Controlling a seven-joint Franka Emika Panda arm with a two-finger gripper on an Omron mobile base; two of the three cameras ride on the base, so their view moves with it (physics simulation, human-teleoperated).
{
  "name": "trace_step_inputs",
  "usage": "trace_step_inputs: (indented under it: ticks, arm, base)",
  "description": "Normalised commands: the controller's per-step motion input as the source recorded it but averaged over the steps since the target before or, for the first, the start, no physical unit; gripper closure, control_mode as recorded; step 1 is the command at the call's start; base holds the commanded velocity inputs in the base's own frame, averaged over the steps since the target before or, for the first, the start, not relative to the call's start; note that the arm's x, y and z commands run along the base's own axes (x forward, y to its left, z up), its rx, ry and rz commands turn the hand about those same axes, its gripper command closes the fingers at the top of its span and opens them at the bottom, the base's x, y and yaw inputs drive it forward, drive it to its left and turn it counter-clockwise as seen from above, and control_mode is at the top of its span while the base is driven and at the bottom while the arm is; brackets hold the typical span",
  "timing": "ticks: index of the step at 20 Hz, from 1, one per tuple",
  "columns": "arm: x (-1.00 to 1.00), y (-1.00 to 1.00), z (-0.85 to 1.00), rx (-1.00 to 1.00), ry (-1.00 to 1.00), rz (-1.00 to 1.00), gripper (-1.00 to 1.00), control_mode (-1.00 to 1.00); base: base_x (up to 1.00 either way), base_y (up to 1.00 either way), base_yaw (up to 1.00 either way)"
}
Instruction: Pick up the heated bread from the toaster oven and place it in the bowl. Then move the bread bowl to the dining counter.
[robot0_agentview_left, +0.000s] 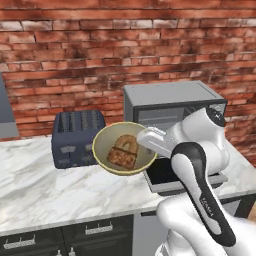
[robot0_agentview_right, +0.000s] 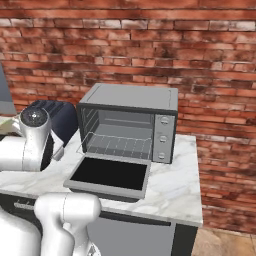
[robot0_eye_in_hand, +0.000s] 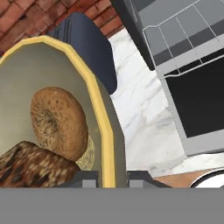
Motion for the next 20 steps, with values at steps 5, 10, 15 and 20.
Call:
trace_step_inputs:
  ticks: [5,10,15,20]
  arm:
    - [-0.13,-0.69,1.0,0.17,0.12,-0.08,1.0,-1.0]
    - [0.0,-0.56,0.55,0.12,0.16,-0.08,1.0,-1.0]
    - [0.0,-0.02,0.0,0.0,0.0,-0.01,1.0,1.0]
    - [0.0,0.0,0.0,0.0,0.0,0.0,1.0,1.0]
  base:
    - [0.0,0.0,0.0]
    - [0.0,0.0,0.0]
    - [-0.13,-0.02,0.0]
    - [-0.94,-0.04,0.37]
